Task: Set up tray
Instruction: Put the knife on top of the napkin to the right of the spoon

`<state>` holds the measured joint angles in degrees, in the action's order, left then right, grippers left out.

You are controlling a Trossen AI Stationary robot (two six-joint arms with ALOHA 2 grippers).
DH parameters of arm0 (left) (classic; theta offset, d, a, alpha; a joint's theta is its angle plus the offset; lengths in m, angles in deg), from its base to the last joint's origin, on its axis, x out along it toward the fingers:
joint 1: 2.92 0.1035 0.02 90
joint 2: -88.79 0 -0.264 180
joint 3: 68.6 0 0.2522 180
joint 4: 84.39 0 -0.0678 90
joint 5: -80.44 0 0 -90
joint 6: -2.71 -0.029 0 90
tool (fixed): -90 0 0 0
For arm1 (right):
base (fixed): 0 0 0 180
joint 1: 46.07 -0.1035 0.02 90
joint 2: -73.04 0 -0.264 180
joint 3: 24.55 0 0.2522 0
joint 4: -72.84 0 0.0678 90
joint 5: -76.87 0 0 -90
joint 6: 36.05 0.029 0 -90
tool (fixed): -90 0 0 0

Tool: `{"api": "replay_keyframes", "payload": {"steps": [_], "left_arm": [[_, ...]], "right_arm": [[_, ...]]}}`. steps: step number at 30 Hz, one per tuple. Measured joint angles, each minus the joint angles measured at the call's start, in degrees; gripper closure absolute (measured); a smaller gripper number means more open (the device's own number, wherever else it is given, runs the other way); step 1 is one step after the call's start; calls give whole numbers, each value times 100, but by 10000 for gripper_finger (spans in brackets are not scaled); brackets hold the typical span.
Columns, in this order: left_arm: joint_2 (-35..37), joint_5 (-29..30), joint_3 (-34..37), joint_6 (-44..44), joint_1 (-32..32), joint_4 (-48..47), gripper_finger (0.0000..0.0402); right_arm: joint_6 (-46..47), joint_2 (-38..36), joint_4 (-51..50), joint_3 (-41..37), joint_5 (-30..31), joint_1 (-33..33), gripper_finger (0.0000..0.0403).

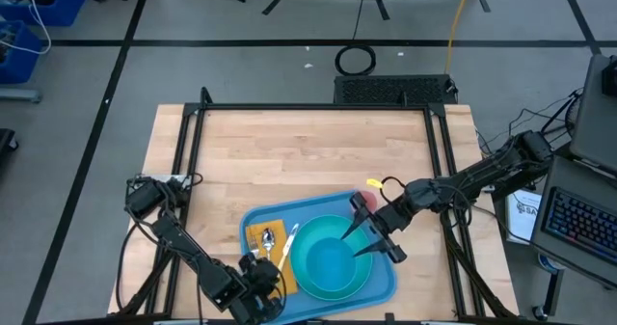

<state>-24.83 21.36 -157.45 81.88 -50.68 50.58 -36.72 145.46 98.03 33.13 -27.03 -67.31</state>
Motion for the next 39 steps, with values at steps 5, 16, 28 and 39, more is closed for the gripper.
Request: {"api": "replay_keyframes", "payload": {"steps": [5, 16, 28, 39], "left_arm": [[2, -264, 0, 97, 143, -9, 385], [7, -961, -2, -391, 455, -97, 382], [11, -1011, -8, -552, 693, -279, 279], [28, -1231, -13, -525, 841, -314, 220]], "right_arm": [[71, 0, -42, 0, 60, 66, 202], [254, 0, -206, 0, 58, 64, 202], [153, 0, -373, 0, 57, 64, 202], [348, 0, -508, 0, 56, 55, 202]]}}
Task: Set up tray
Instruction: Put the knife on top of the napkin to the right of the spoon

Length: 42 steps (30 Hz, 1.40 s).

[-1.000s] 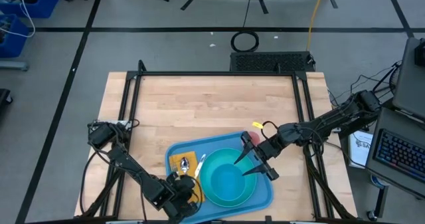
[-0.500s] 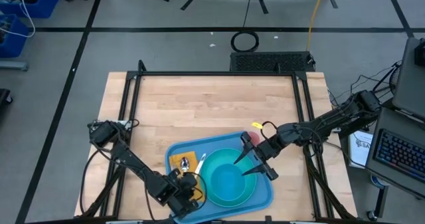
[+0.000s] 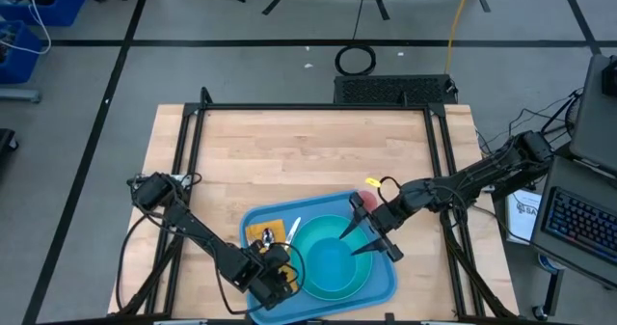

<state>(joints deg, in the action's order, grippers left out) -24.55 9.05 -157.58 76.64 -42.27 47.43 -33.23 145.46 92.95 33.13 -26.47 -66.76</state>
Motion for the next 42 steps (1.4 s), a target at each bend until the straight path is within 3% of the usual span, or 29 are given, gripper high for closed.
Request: {"api": "replay_keyframes", "payload": {"steps": [11, 16, 42], "left_arm": [[432, 680, 7, 121, -74, -570, 220], [229, 345, 11, 29, 57, -559, 220], [-88, -31, 105, 52, 306, -430, 222]], "right_arm": [[17, 0, -54, 0, 0, -2, 202], [16, 0, -55, 0, 0, -2, 202], [104, 0, -87, 0, 0, -4, 202]]}}
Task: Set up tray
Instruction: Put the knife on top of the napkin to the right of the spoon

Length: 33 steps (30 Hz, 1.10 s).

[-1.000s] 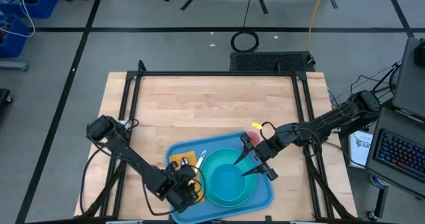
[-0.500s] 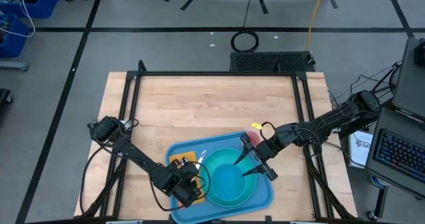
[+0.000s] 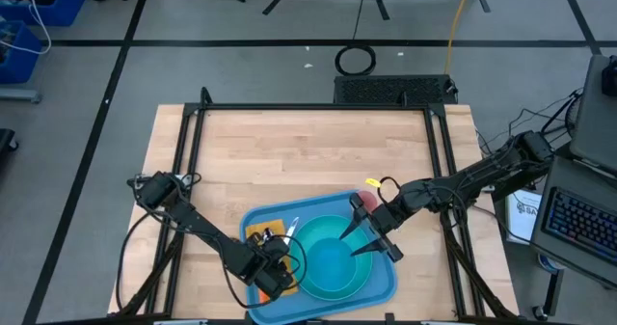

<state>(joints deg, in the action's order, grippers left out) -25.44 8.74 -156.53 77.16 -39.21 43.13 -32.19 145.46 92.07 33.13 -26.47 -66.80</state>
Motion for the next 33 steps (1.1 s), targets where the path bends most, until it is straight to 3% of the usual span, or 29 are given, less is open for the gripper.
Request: {"api": "replay_keyframes", "payload": {"steps": [4, 10, 23, 33], "left_arm": [[1, -44, -2, 295, 22, -48, 256], [7, -102, -2, 429, 26, -26, 362], [60, -87, 4, 744, -13, -63, 364], [302, 304, 13, 2156, -224, -716, 364]], "right_arm": [[-2, 0, -24, 0, 0, 0, 202], [-1, 0, -26, 0, 0, 0, 202], [-2, 0, -28, 0, 0, 0, 202], [-2, 0, -28, 0, 0, 0, 202]]}}
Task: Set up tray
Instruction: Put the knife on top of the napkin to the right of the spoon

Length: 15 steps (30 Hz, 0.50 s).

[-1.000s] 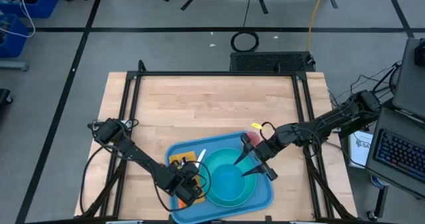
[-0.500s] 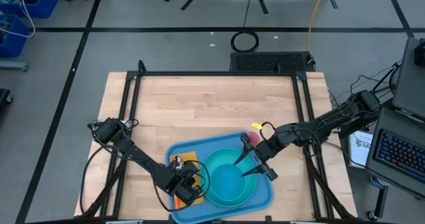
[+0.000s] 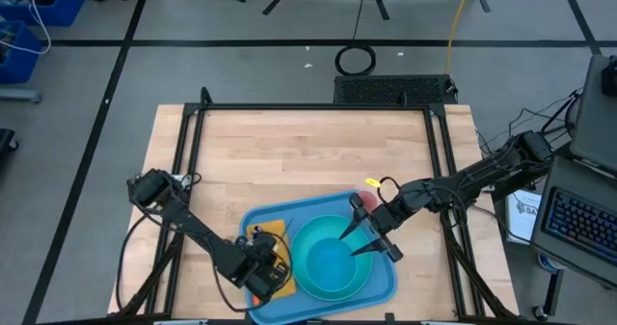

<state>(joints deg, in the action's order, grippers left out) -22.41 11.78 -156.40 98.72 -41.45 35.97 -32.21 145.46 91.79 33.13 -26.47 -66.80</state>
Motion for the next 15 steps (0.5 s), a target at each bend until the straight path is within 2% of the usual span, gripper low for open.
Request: {"api": "replay_keyframes", "payload": {"steps": [7, 15], "left_arm": [[144, 1025, -2, 1157, -449, 118, 364], [-57, 2921, -6, 2148, -1015, 1438, 364]], "right_arm": [[-6, 0, -2, 0, 0, 0, 202], [-241, 0, 136, 0, 0, 0, 202]]}}
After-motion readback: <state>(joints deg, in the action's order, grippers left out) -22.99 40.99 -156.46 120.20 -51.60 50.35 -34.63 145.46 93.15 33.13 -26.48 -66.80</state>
